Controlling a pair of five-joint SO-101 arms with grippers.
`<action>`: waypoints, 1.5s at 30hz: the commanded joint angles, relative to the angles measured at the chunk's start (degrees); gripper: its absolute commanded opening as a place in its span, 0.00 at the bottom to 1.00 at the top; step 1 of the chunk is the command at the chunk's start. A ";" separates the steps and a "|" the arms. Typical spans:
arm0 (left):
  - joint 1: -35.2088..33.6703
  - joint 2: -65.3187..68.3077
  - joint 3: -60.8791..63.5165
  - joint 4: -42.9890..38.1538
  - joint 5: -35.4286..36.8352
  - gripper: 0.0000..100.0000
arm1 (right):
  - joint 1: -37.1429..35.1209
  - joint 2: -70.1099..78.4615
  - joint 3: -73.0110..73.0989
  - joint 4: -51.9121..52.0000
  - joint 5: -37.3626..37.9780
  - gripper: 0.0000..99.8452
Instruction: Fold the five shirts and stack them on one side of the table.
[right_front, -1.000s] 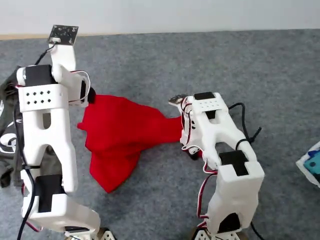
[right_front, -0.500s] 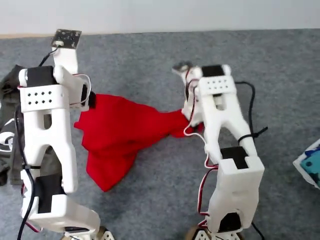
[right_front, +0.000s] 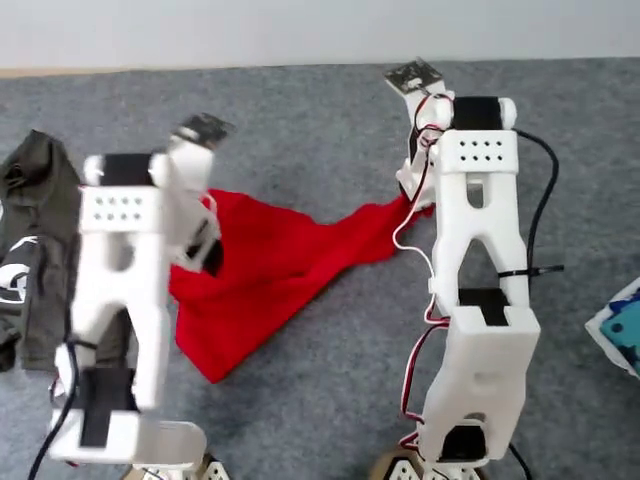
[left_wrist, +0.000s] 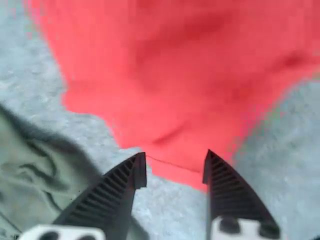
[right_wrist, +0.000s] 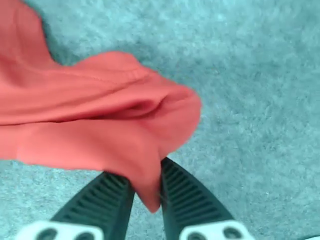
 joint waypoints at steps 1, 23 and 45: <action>6.51 -11.25 7.34 1.49 -1.05 0.19 | 1.19 0.04 -2.81 1.71 0.35 0.01; 7.03 -19.34 44.44 -18.37 -8.53 0.19 | 1.19 0.31 -2.81 1.89 0.35 0.01; -0.70 -16.97 52.62 -29.80 -16.70 0.20 | 1.19 0.31 -2.90 2.15 0.35 0.01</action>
